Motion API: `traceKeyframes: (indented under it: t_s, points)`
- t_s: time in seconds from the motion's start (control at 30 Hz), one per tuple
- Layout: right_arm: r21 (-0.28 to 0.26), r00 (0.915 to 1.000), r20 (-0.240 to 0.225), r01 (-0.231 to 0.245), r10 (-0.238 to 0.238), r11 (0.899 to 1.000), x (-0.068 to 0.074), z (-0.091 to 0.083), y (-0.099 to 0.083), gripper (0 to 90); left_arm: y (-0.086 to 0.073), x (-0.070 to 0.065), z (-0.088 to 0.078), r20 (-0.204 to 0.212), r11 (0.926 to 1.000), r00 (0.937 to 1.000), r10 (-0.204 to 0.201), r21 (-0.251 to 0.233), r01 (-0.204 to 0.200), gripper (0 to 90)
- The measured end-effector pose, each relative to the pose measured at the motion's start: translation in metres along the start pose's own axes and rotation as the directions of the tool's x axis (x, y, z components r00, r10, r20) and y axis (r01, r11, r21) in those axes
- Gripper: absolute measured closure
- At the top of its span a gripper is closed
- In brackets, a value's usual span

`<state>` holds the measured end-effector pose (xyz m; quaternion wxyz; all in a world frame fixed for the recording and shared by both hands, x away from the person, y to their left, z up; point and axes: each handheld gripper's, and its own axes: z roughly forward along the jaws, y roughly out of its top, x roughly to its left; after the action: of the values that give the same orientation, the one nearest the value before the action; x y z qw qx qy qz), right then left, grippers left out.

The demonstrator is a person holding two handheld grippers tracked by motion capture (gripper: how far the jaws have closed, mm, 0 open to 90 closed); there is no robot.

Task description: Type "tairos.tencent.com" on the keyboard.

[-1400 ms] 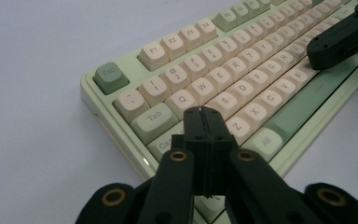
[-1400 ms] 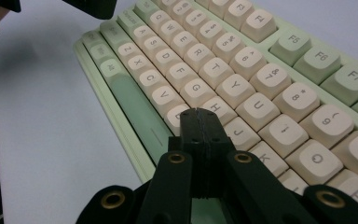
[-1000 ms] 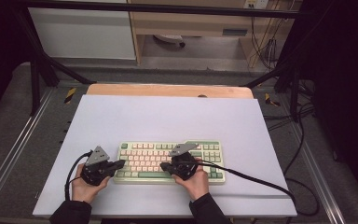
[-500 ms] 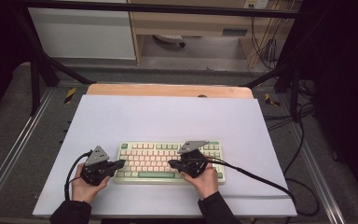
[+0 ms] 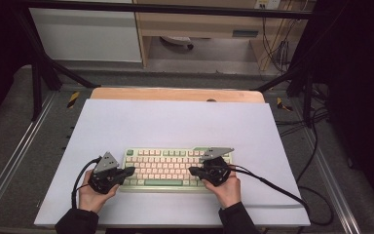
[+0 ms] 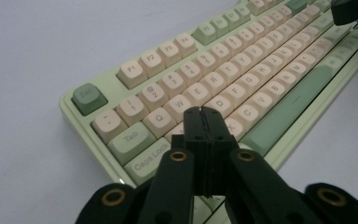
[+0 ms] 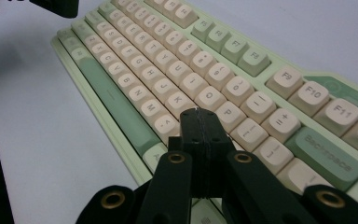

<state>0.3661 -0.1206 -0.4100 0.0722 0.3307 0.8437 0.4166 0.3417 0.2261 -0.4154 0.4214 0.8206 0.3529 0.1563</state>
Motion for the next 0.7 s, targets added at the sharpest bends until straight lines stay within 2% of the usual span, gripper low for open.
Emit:
traceKeyframes:
  t_s: [0.3, 0.7]
  points:
    - [-0.010, 0.9996, 0.014, -0.025, 0.025, 1.000, -0.010, -0.016, -0.013, 90.0, 0.011, -0.011, 0.009, 0.017, 0.9996, 0.9996, 0.024, 0.016, -0.025, 89.8]
    - [-0.024, 0.9980, 0.024, -0.057, 0.058, 0.998, -0.021, -0.029, -0.031, 90.0, 0.024, -0.021, 0.026, 0.039, 0.9988, 0.9987, 0.033, 0.035, -0.035, 89.8]
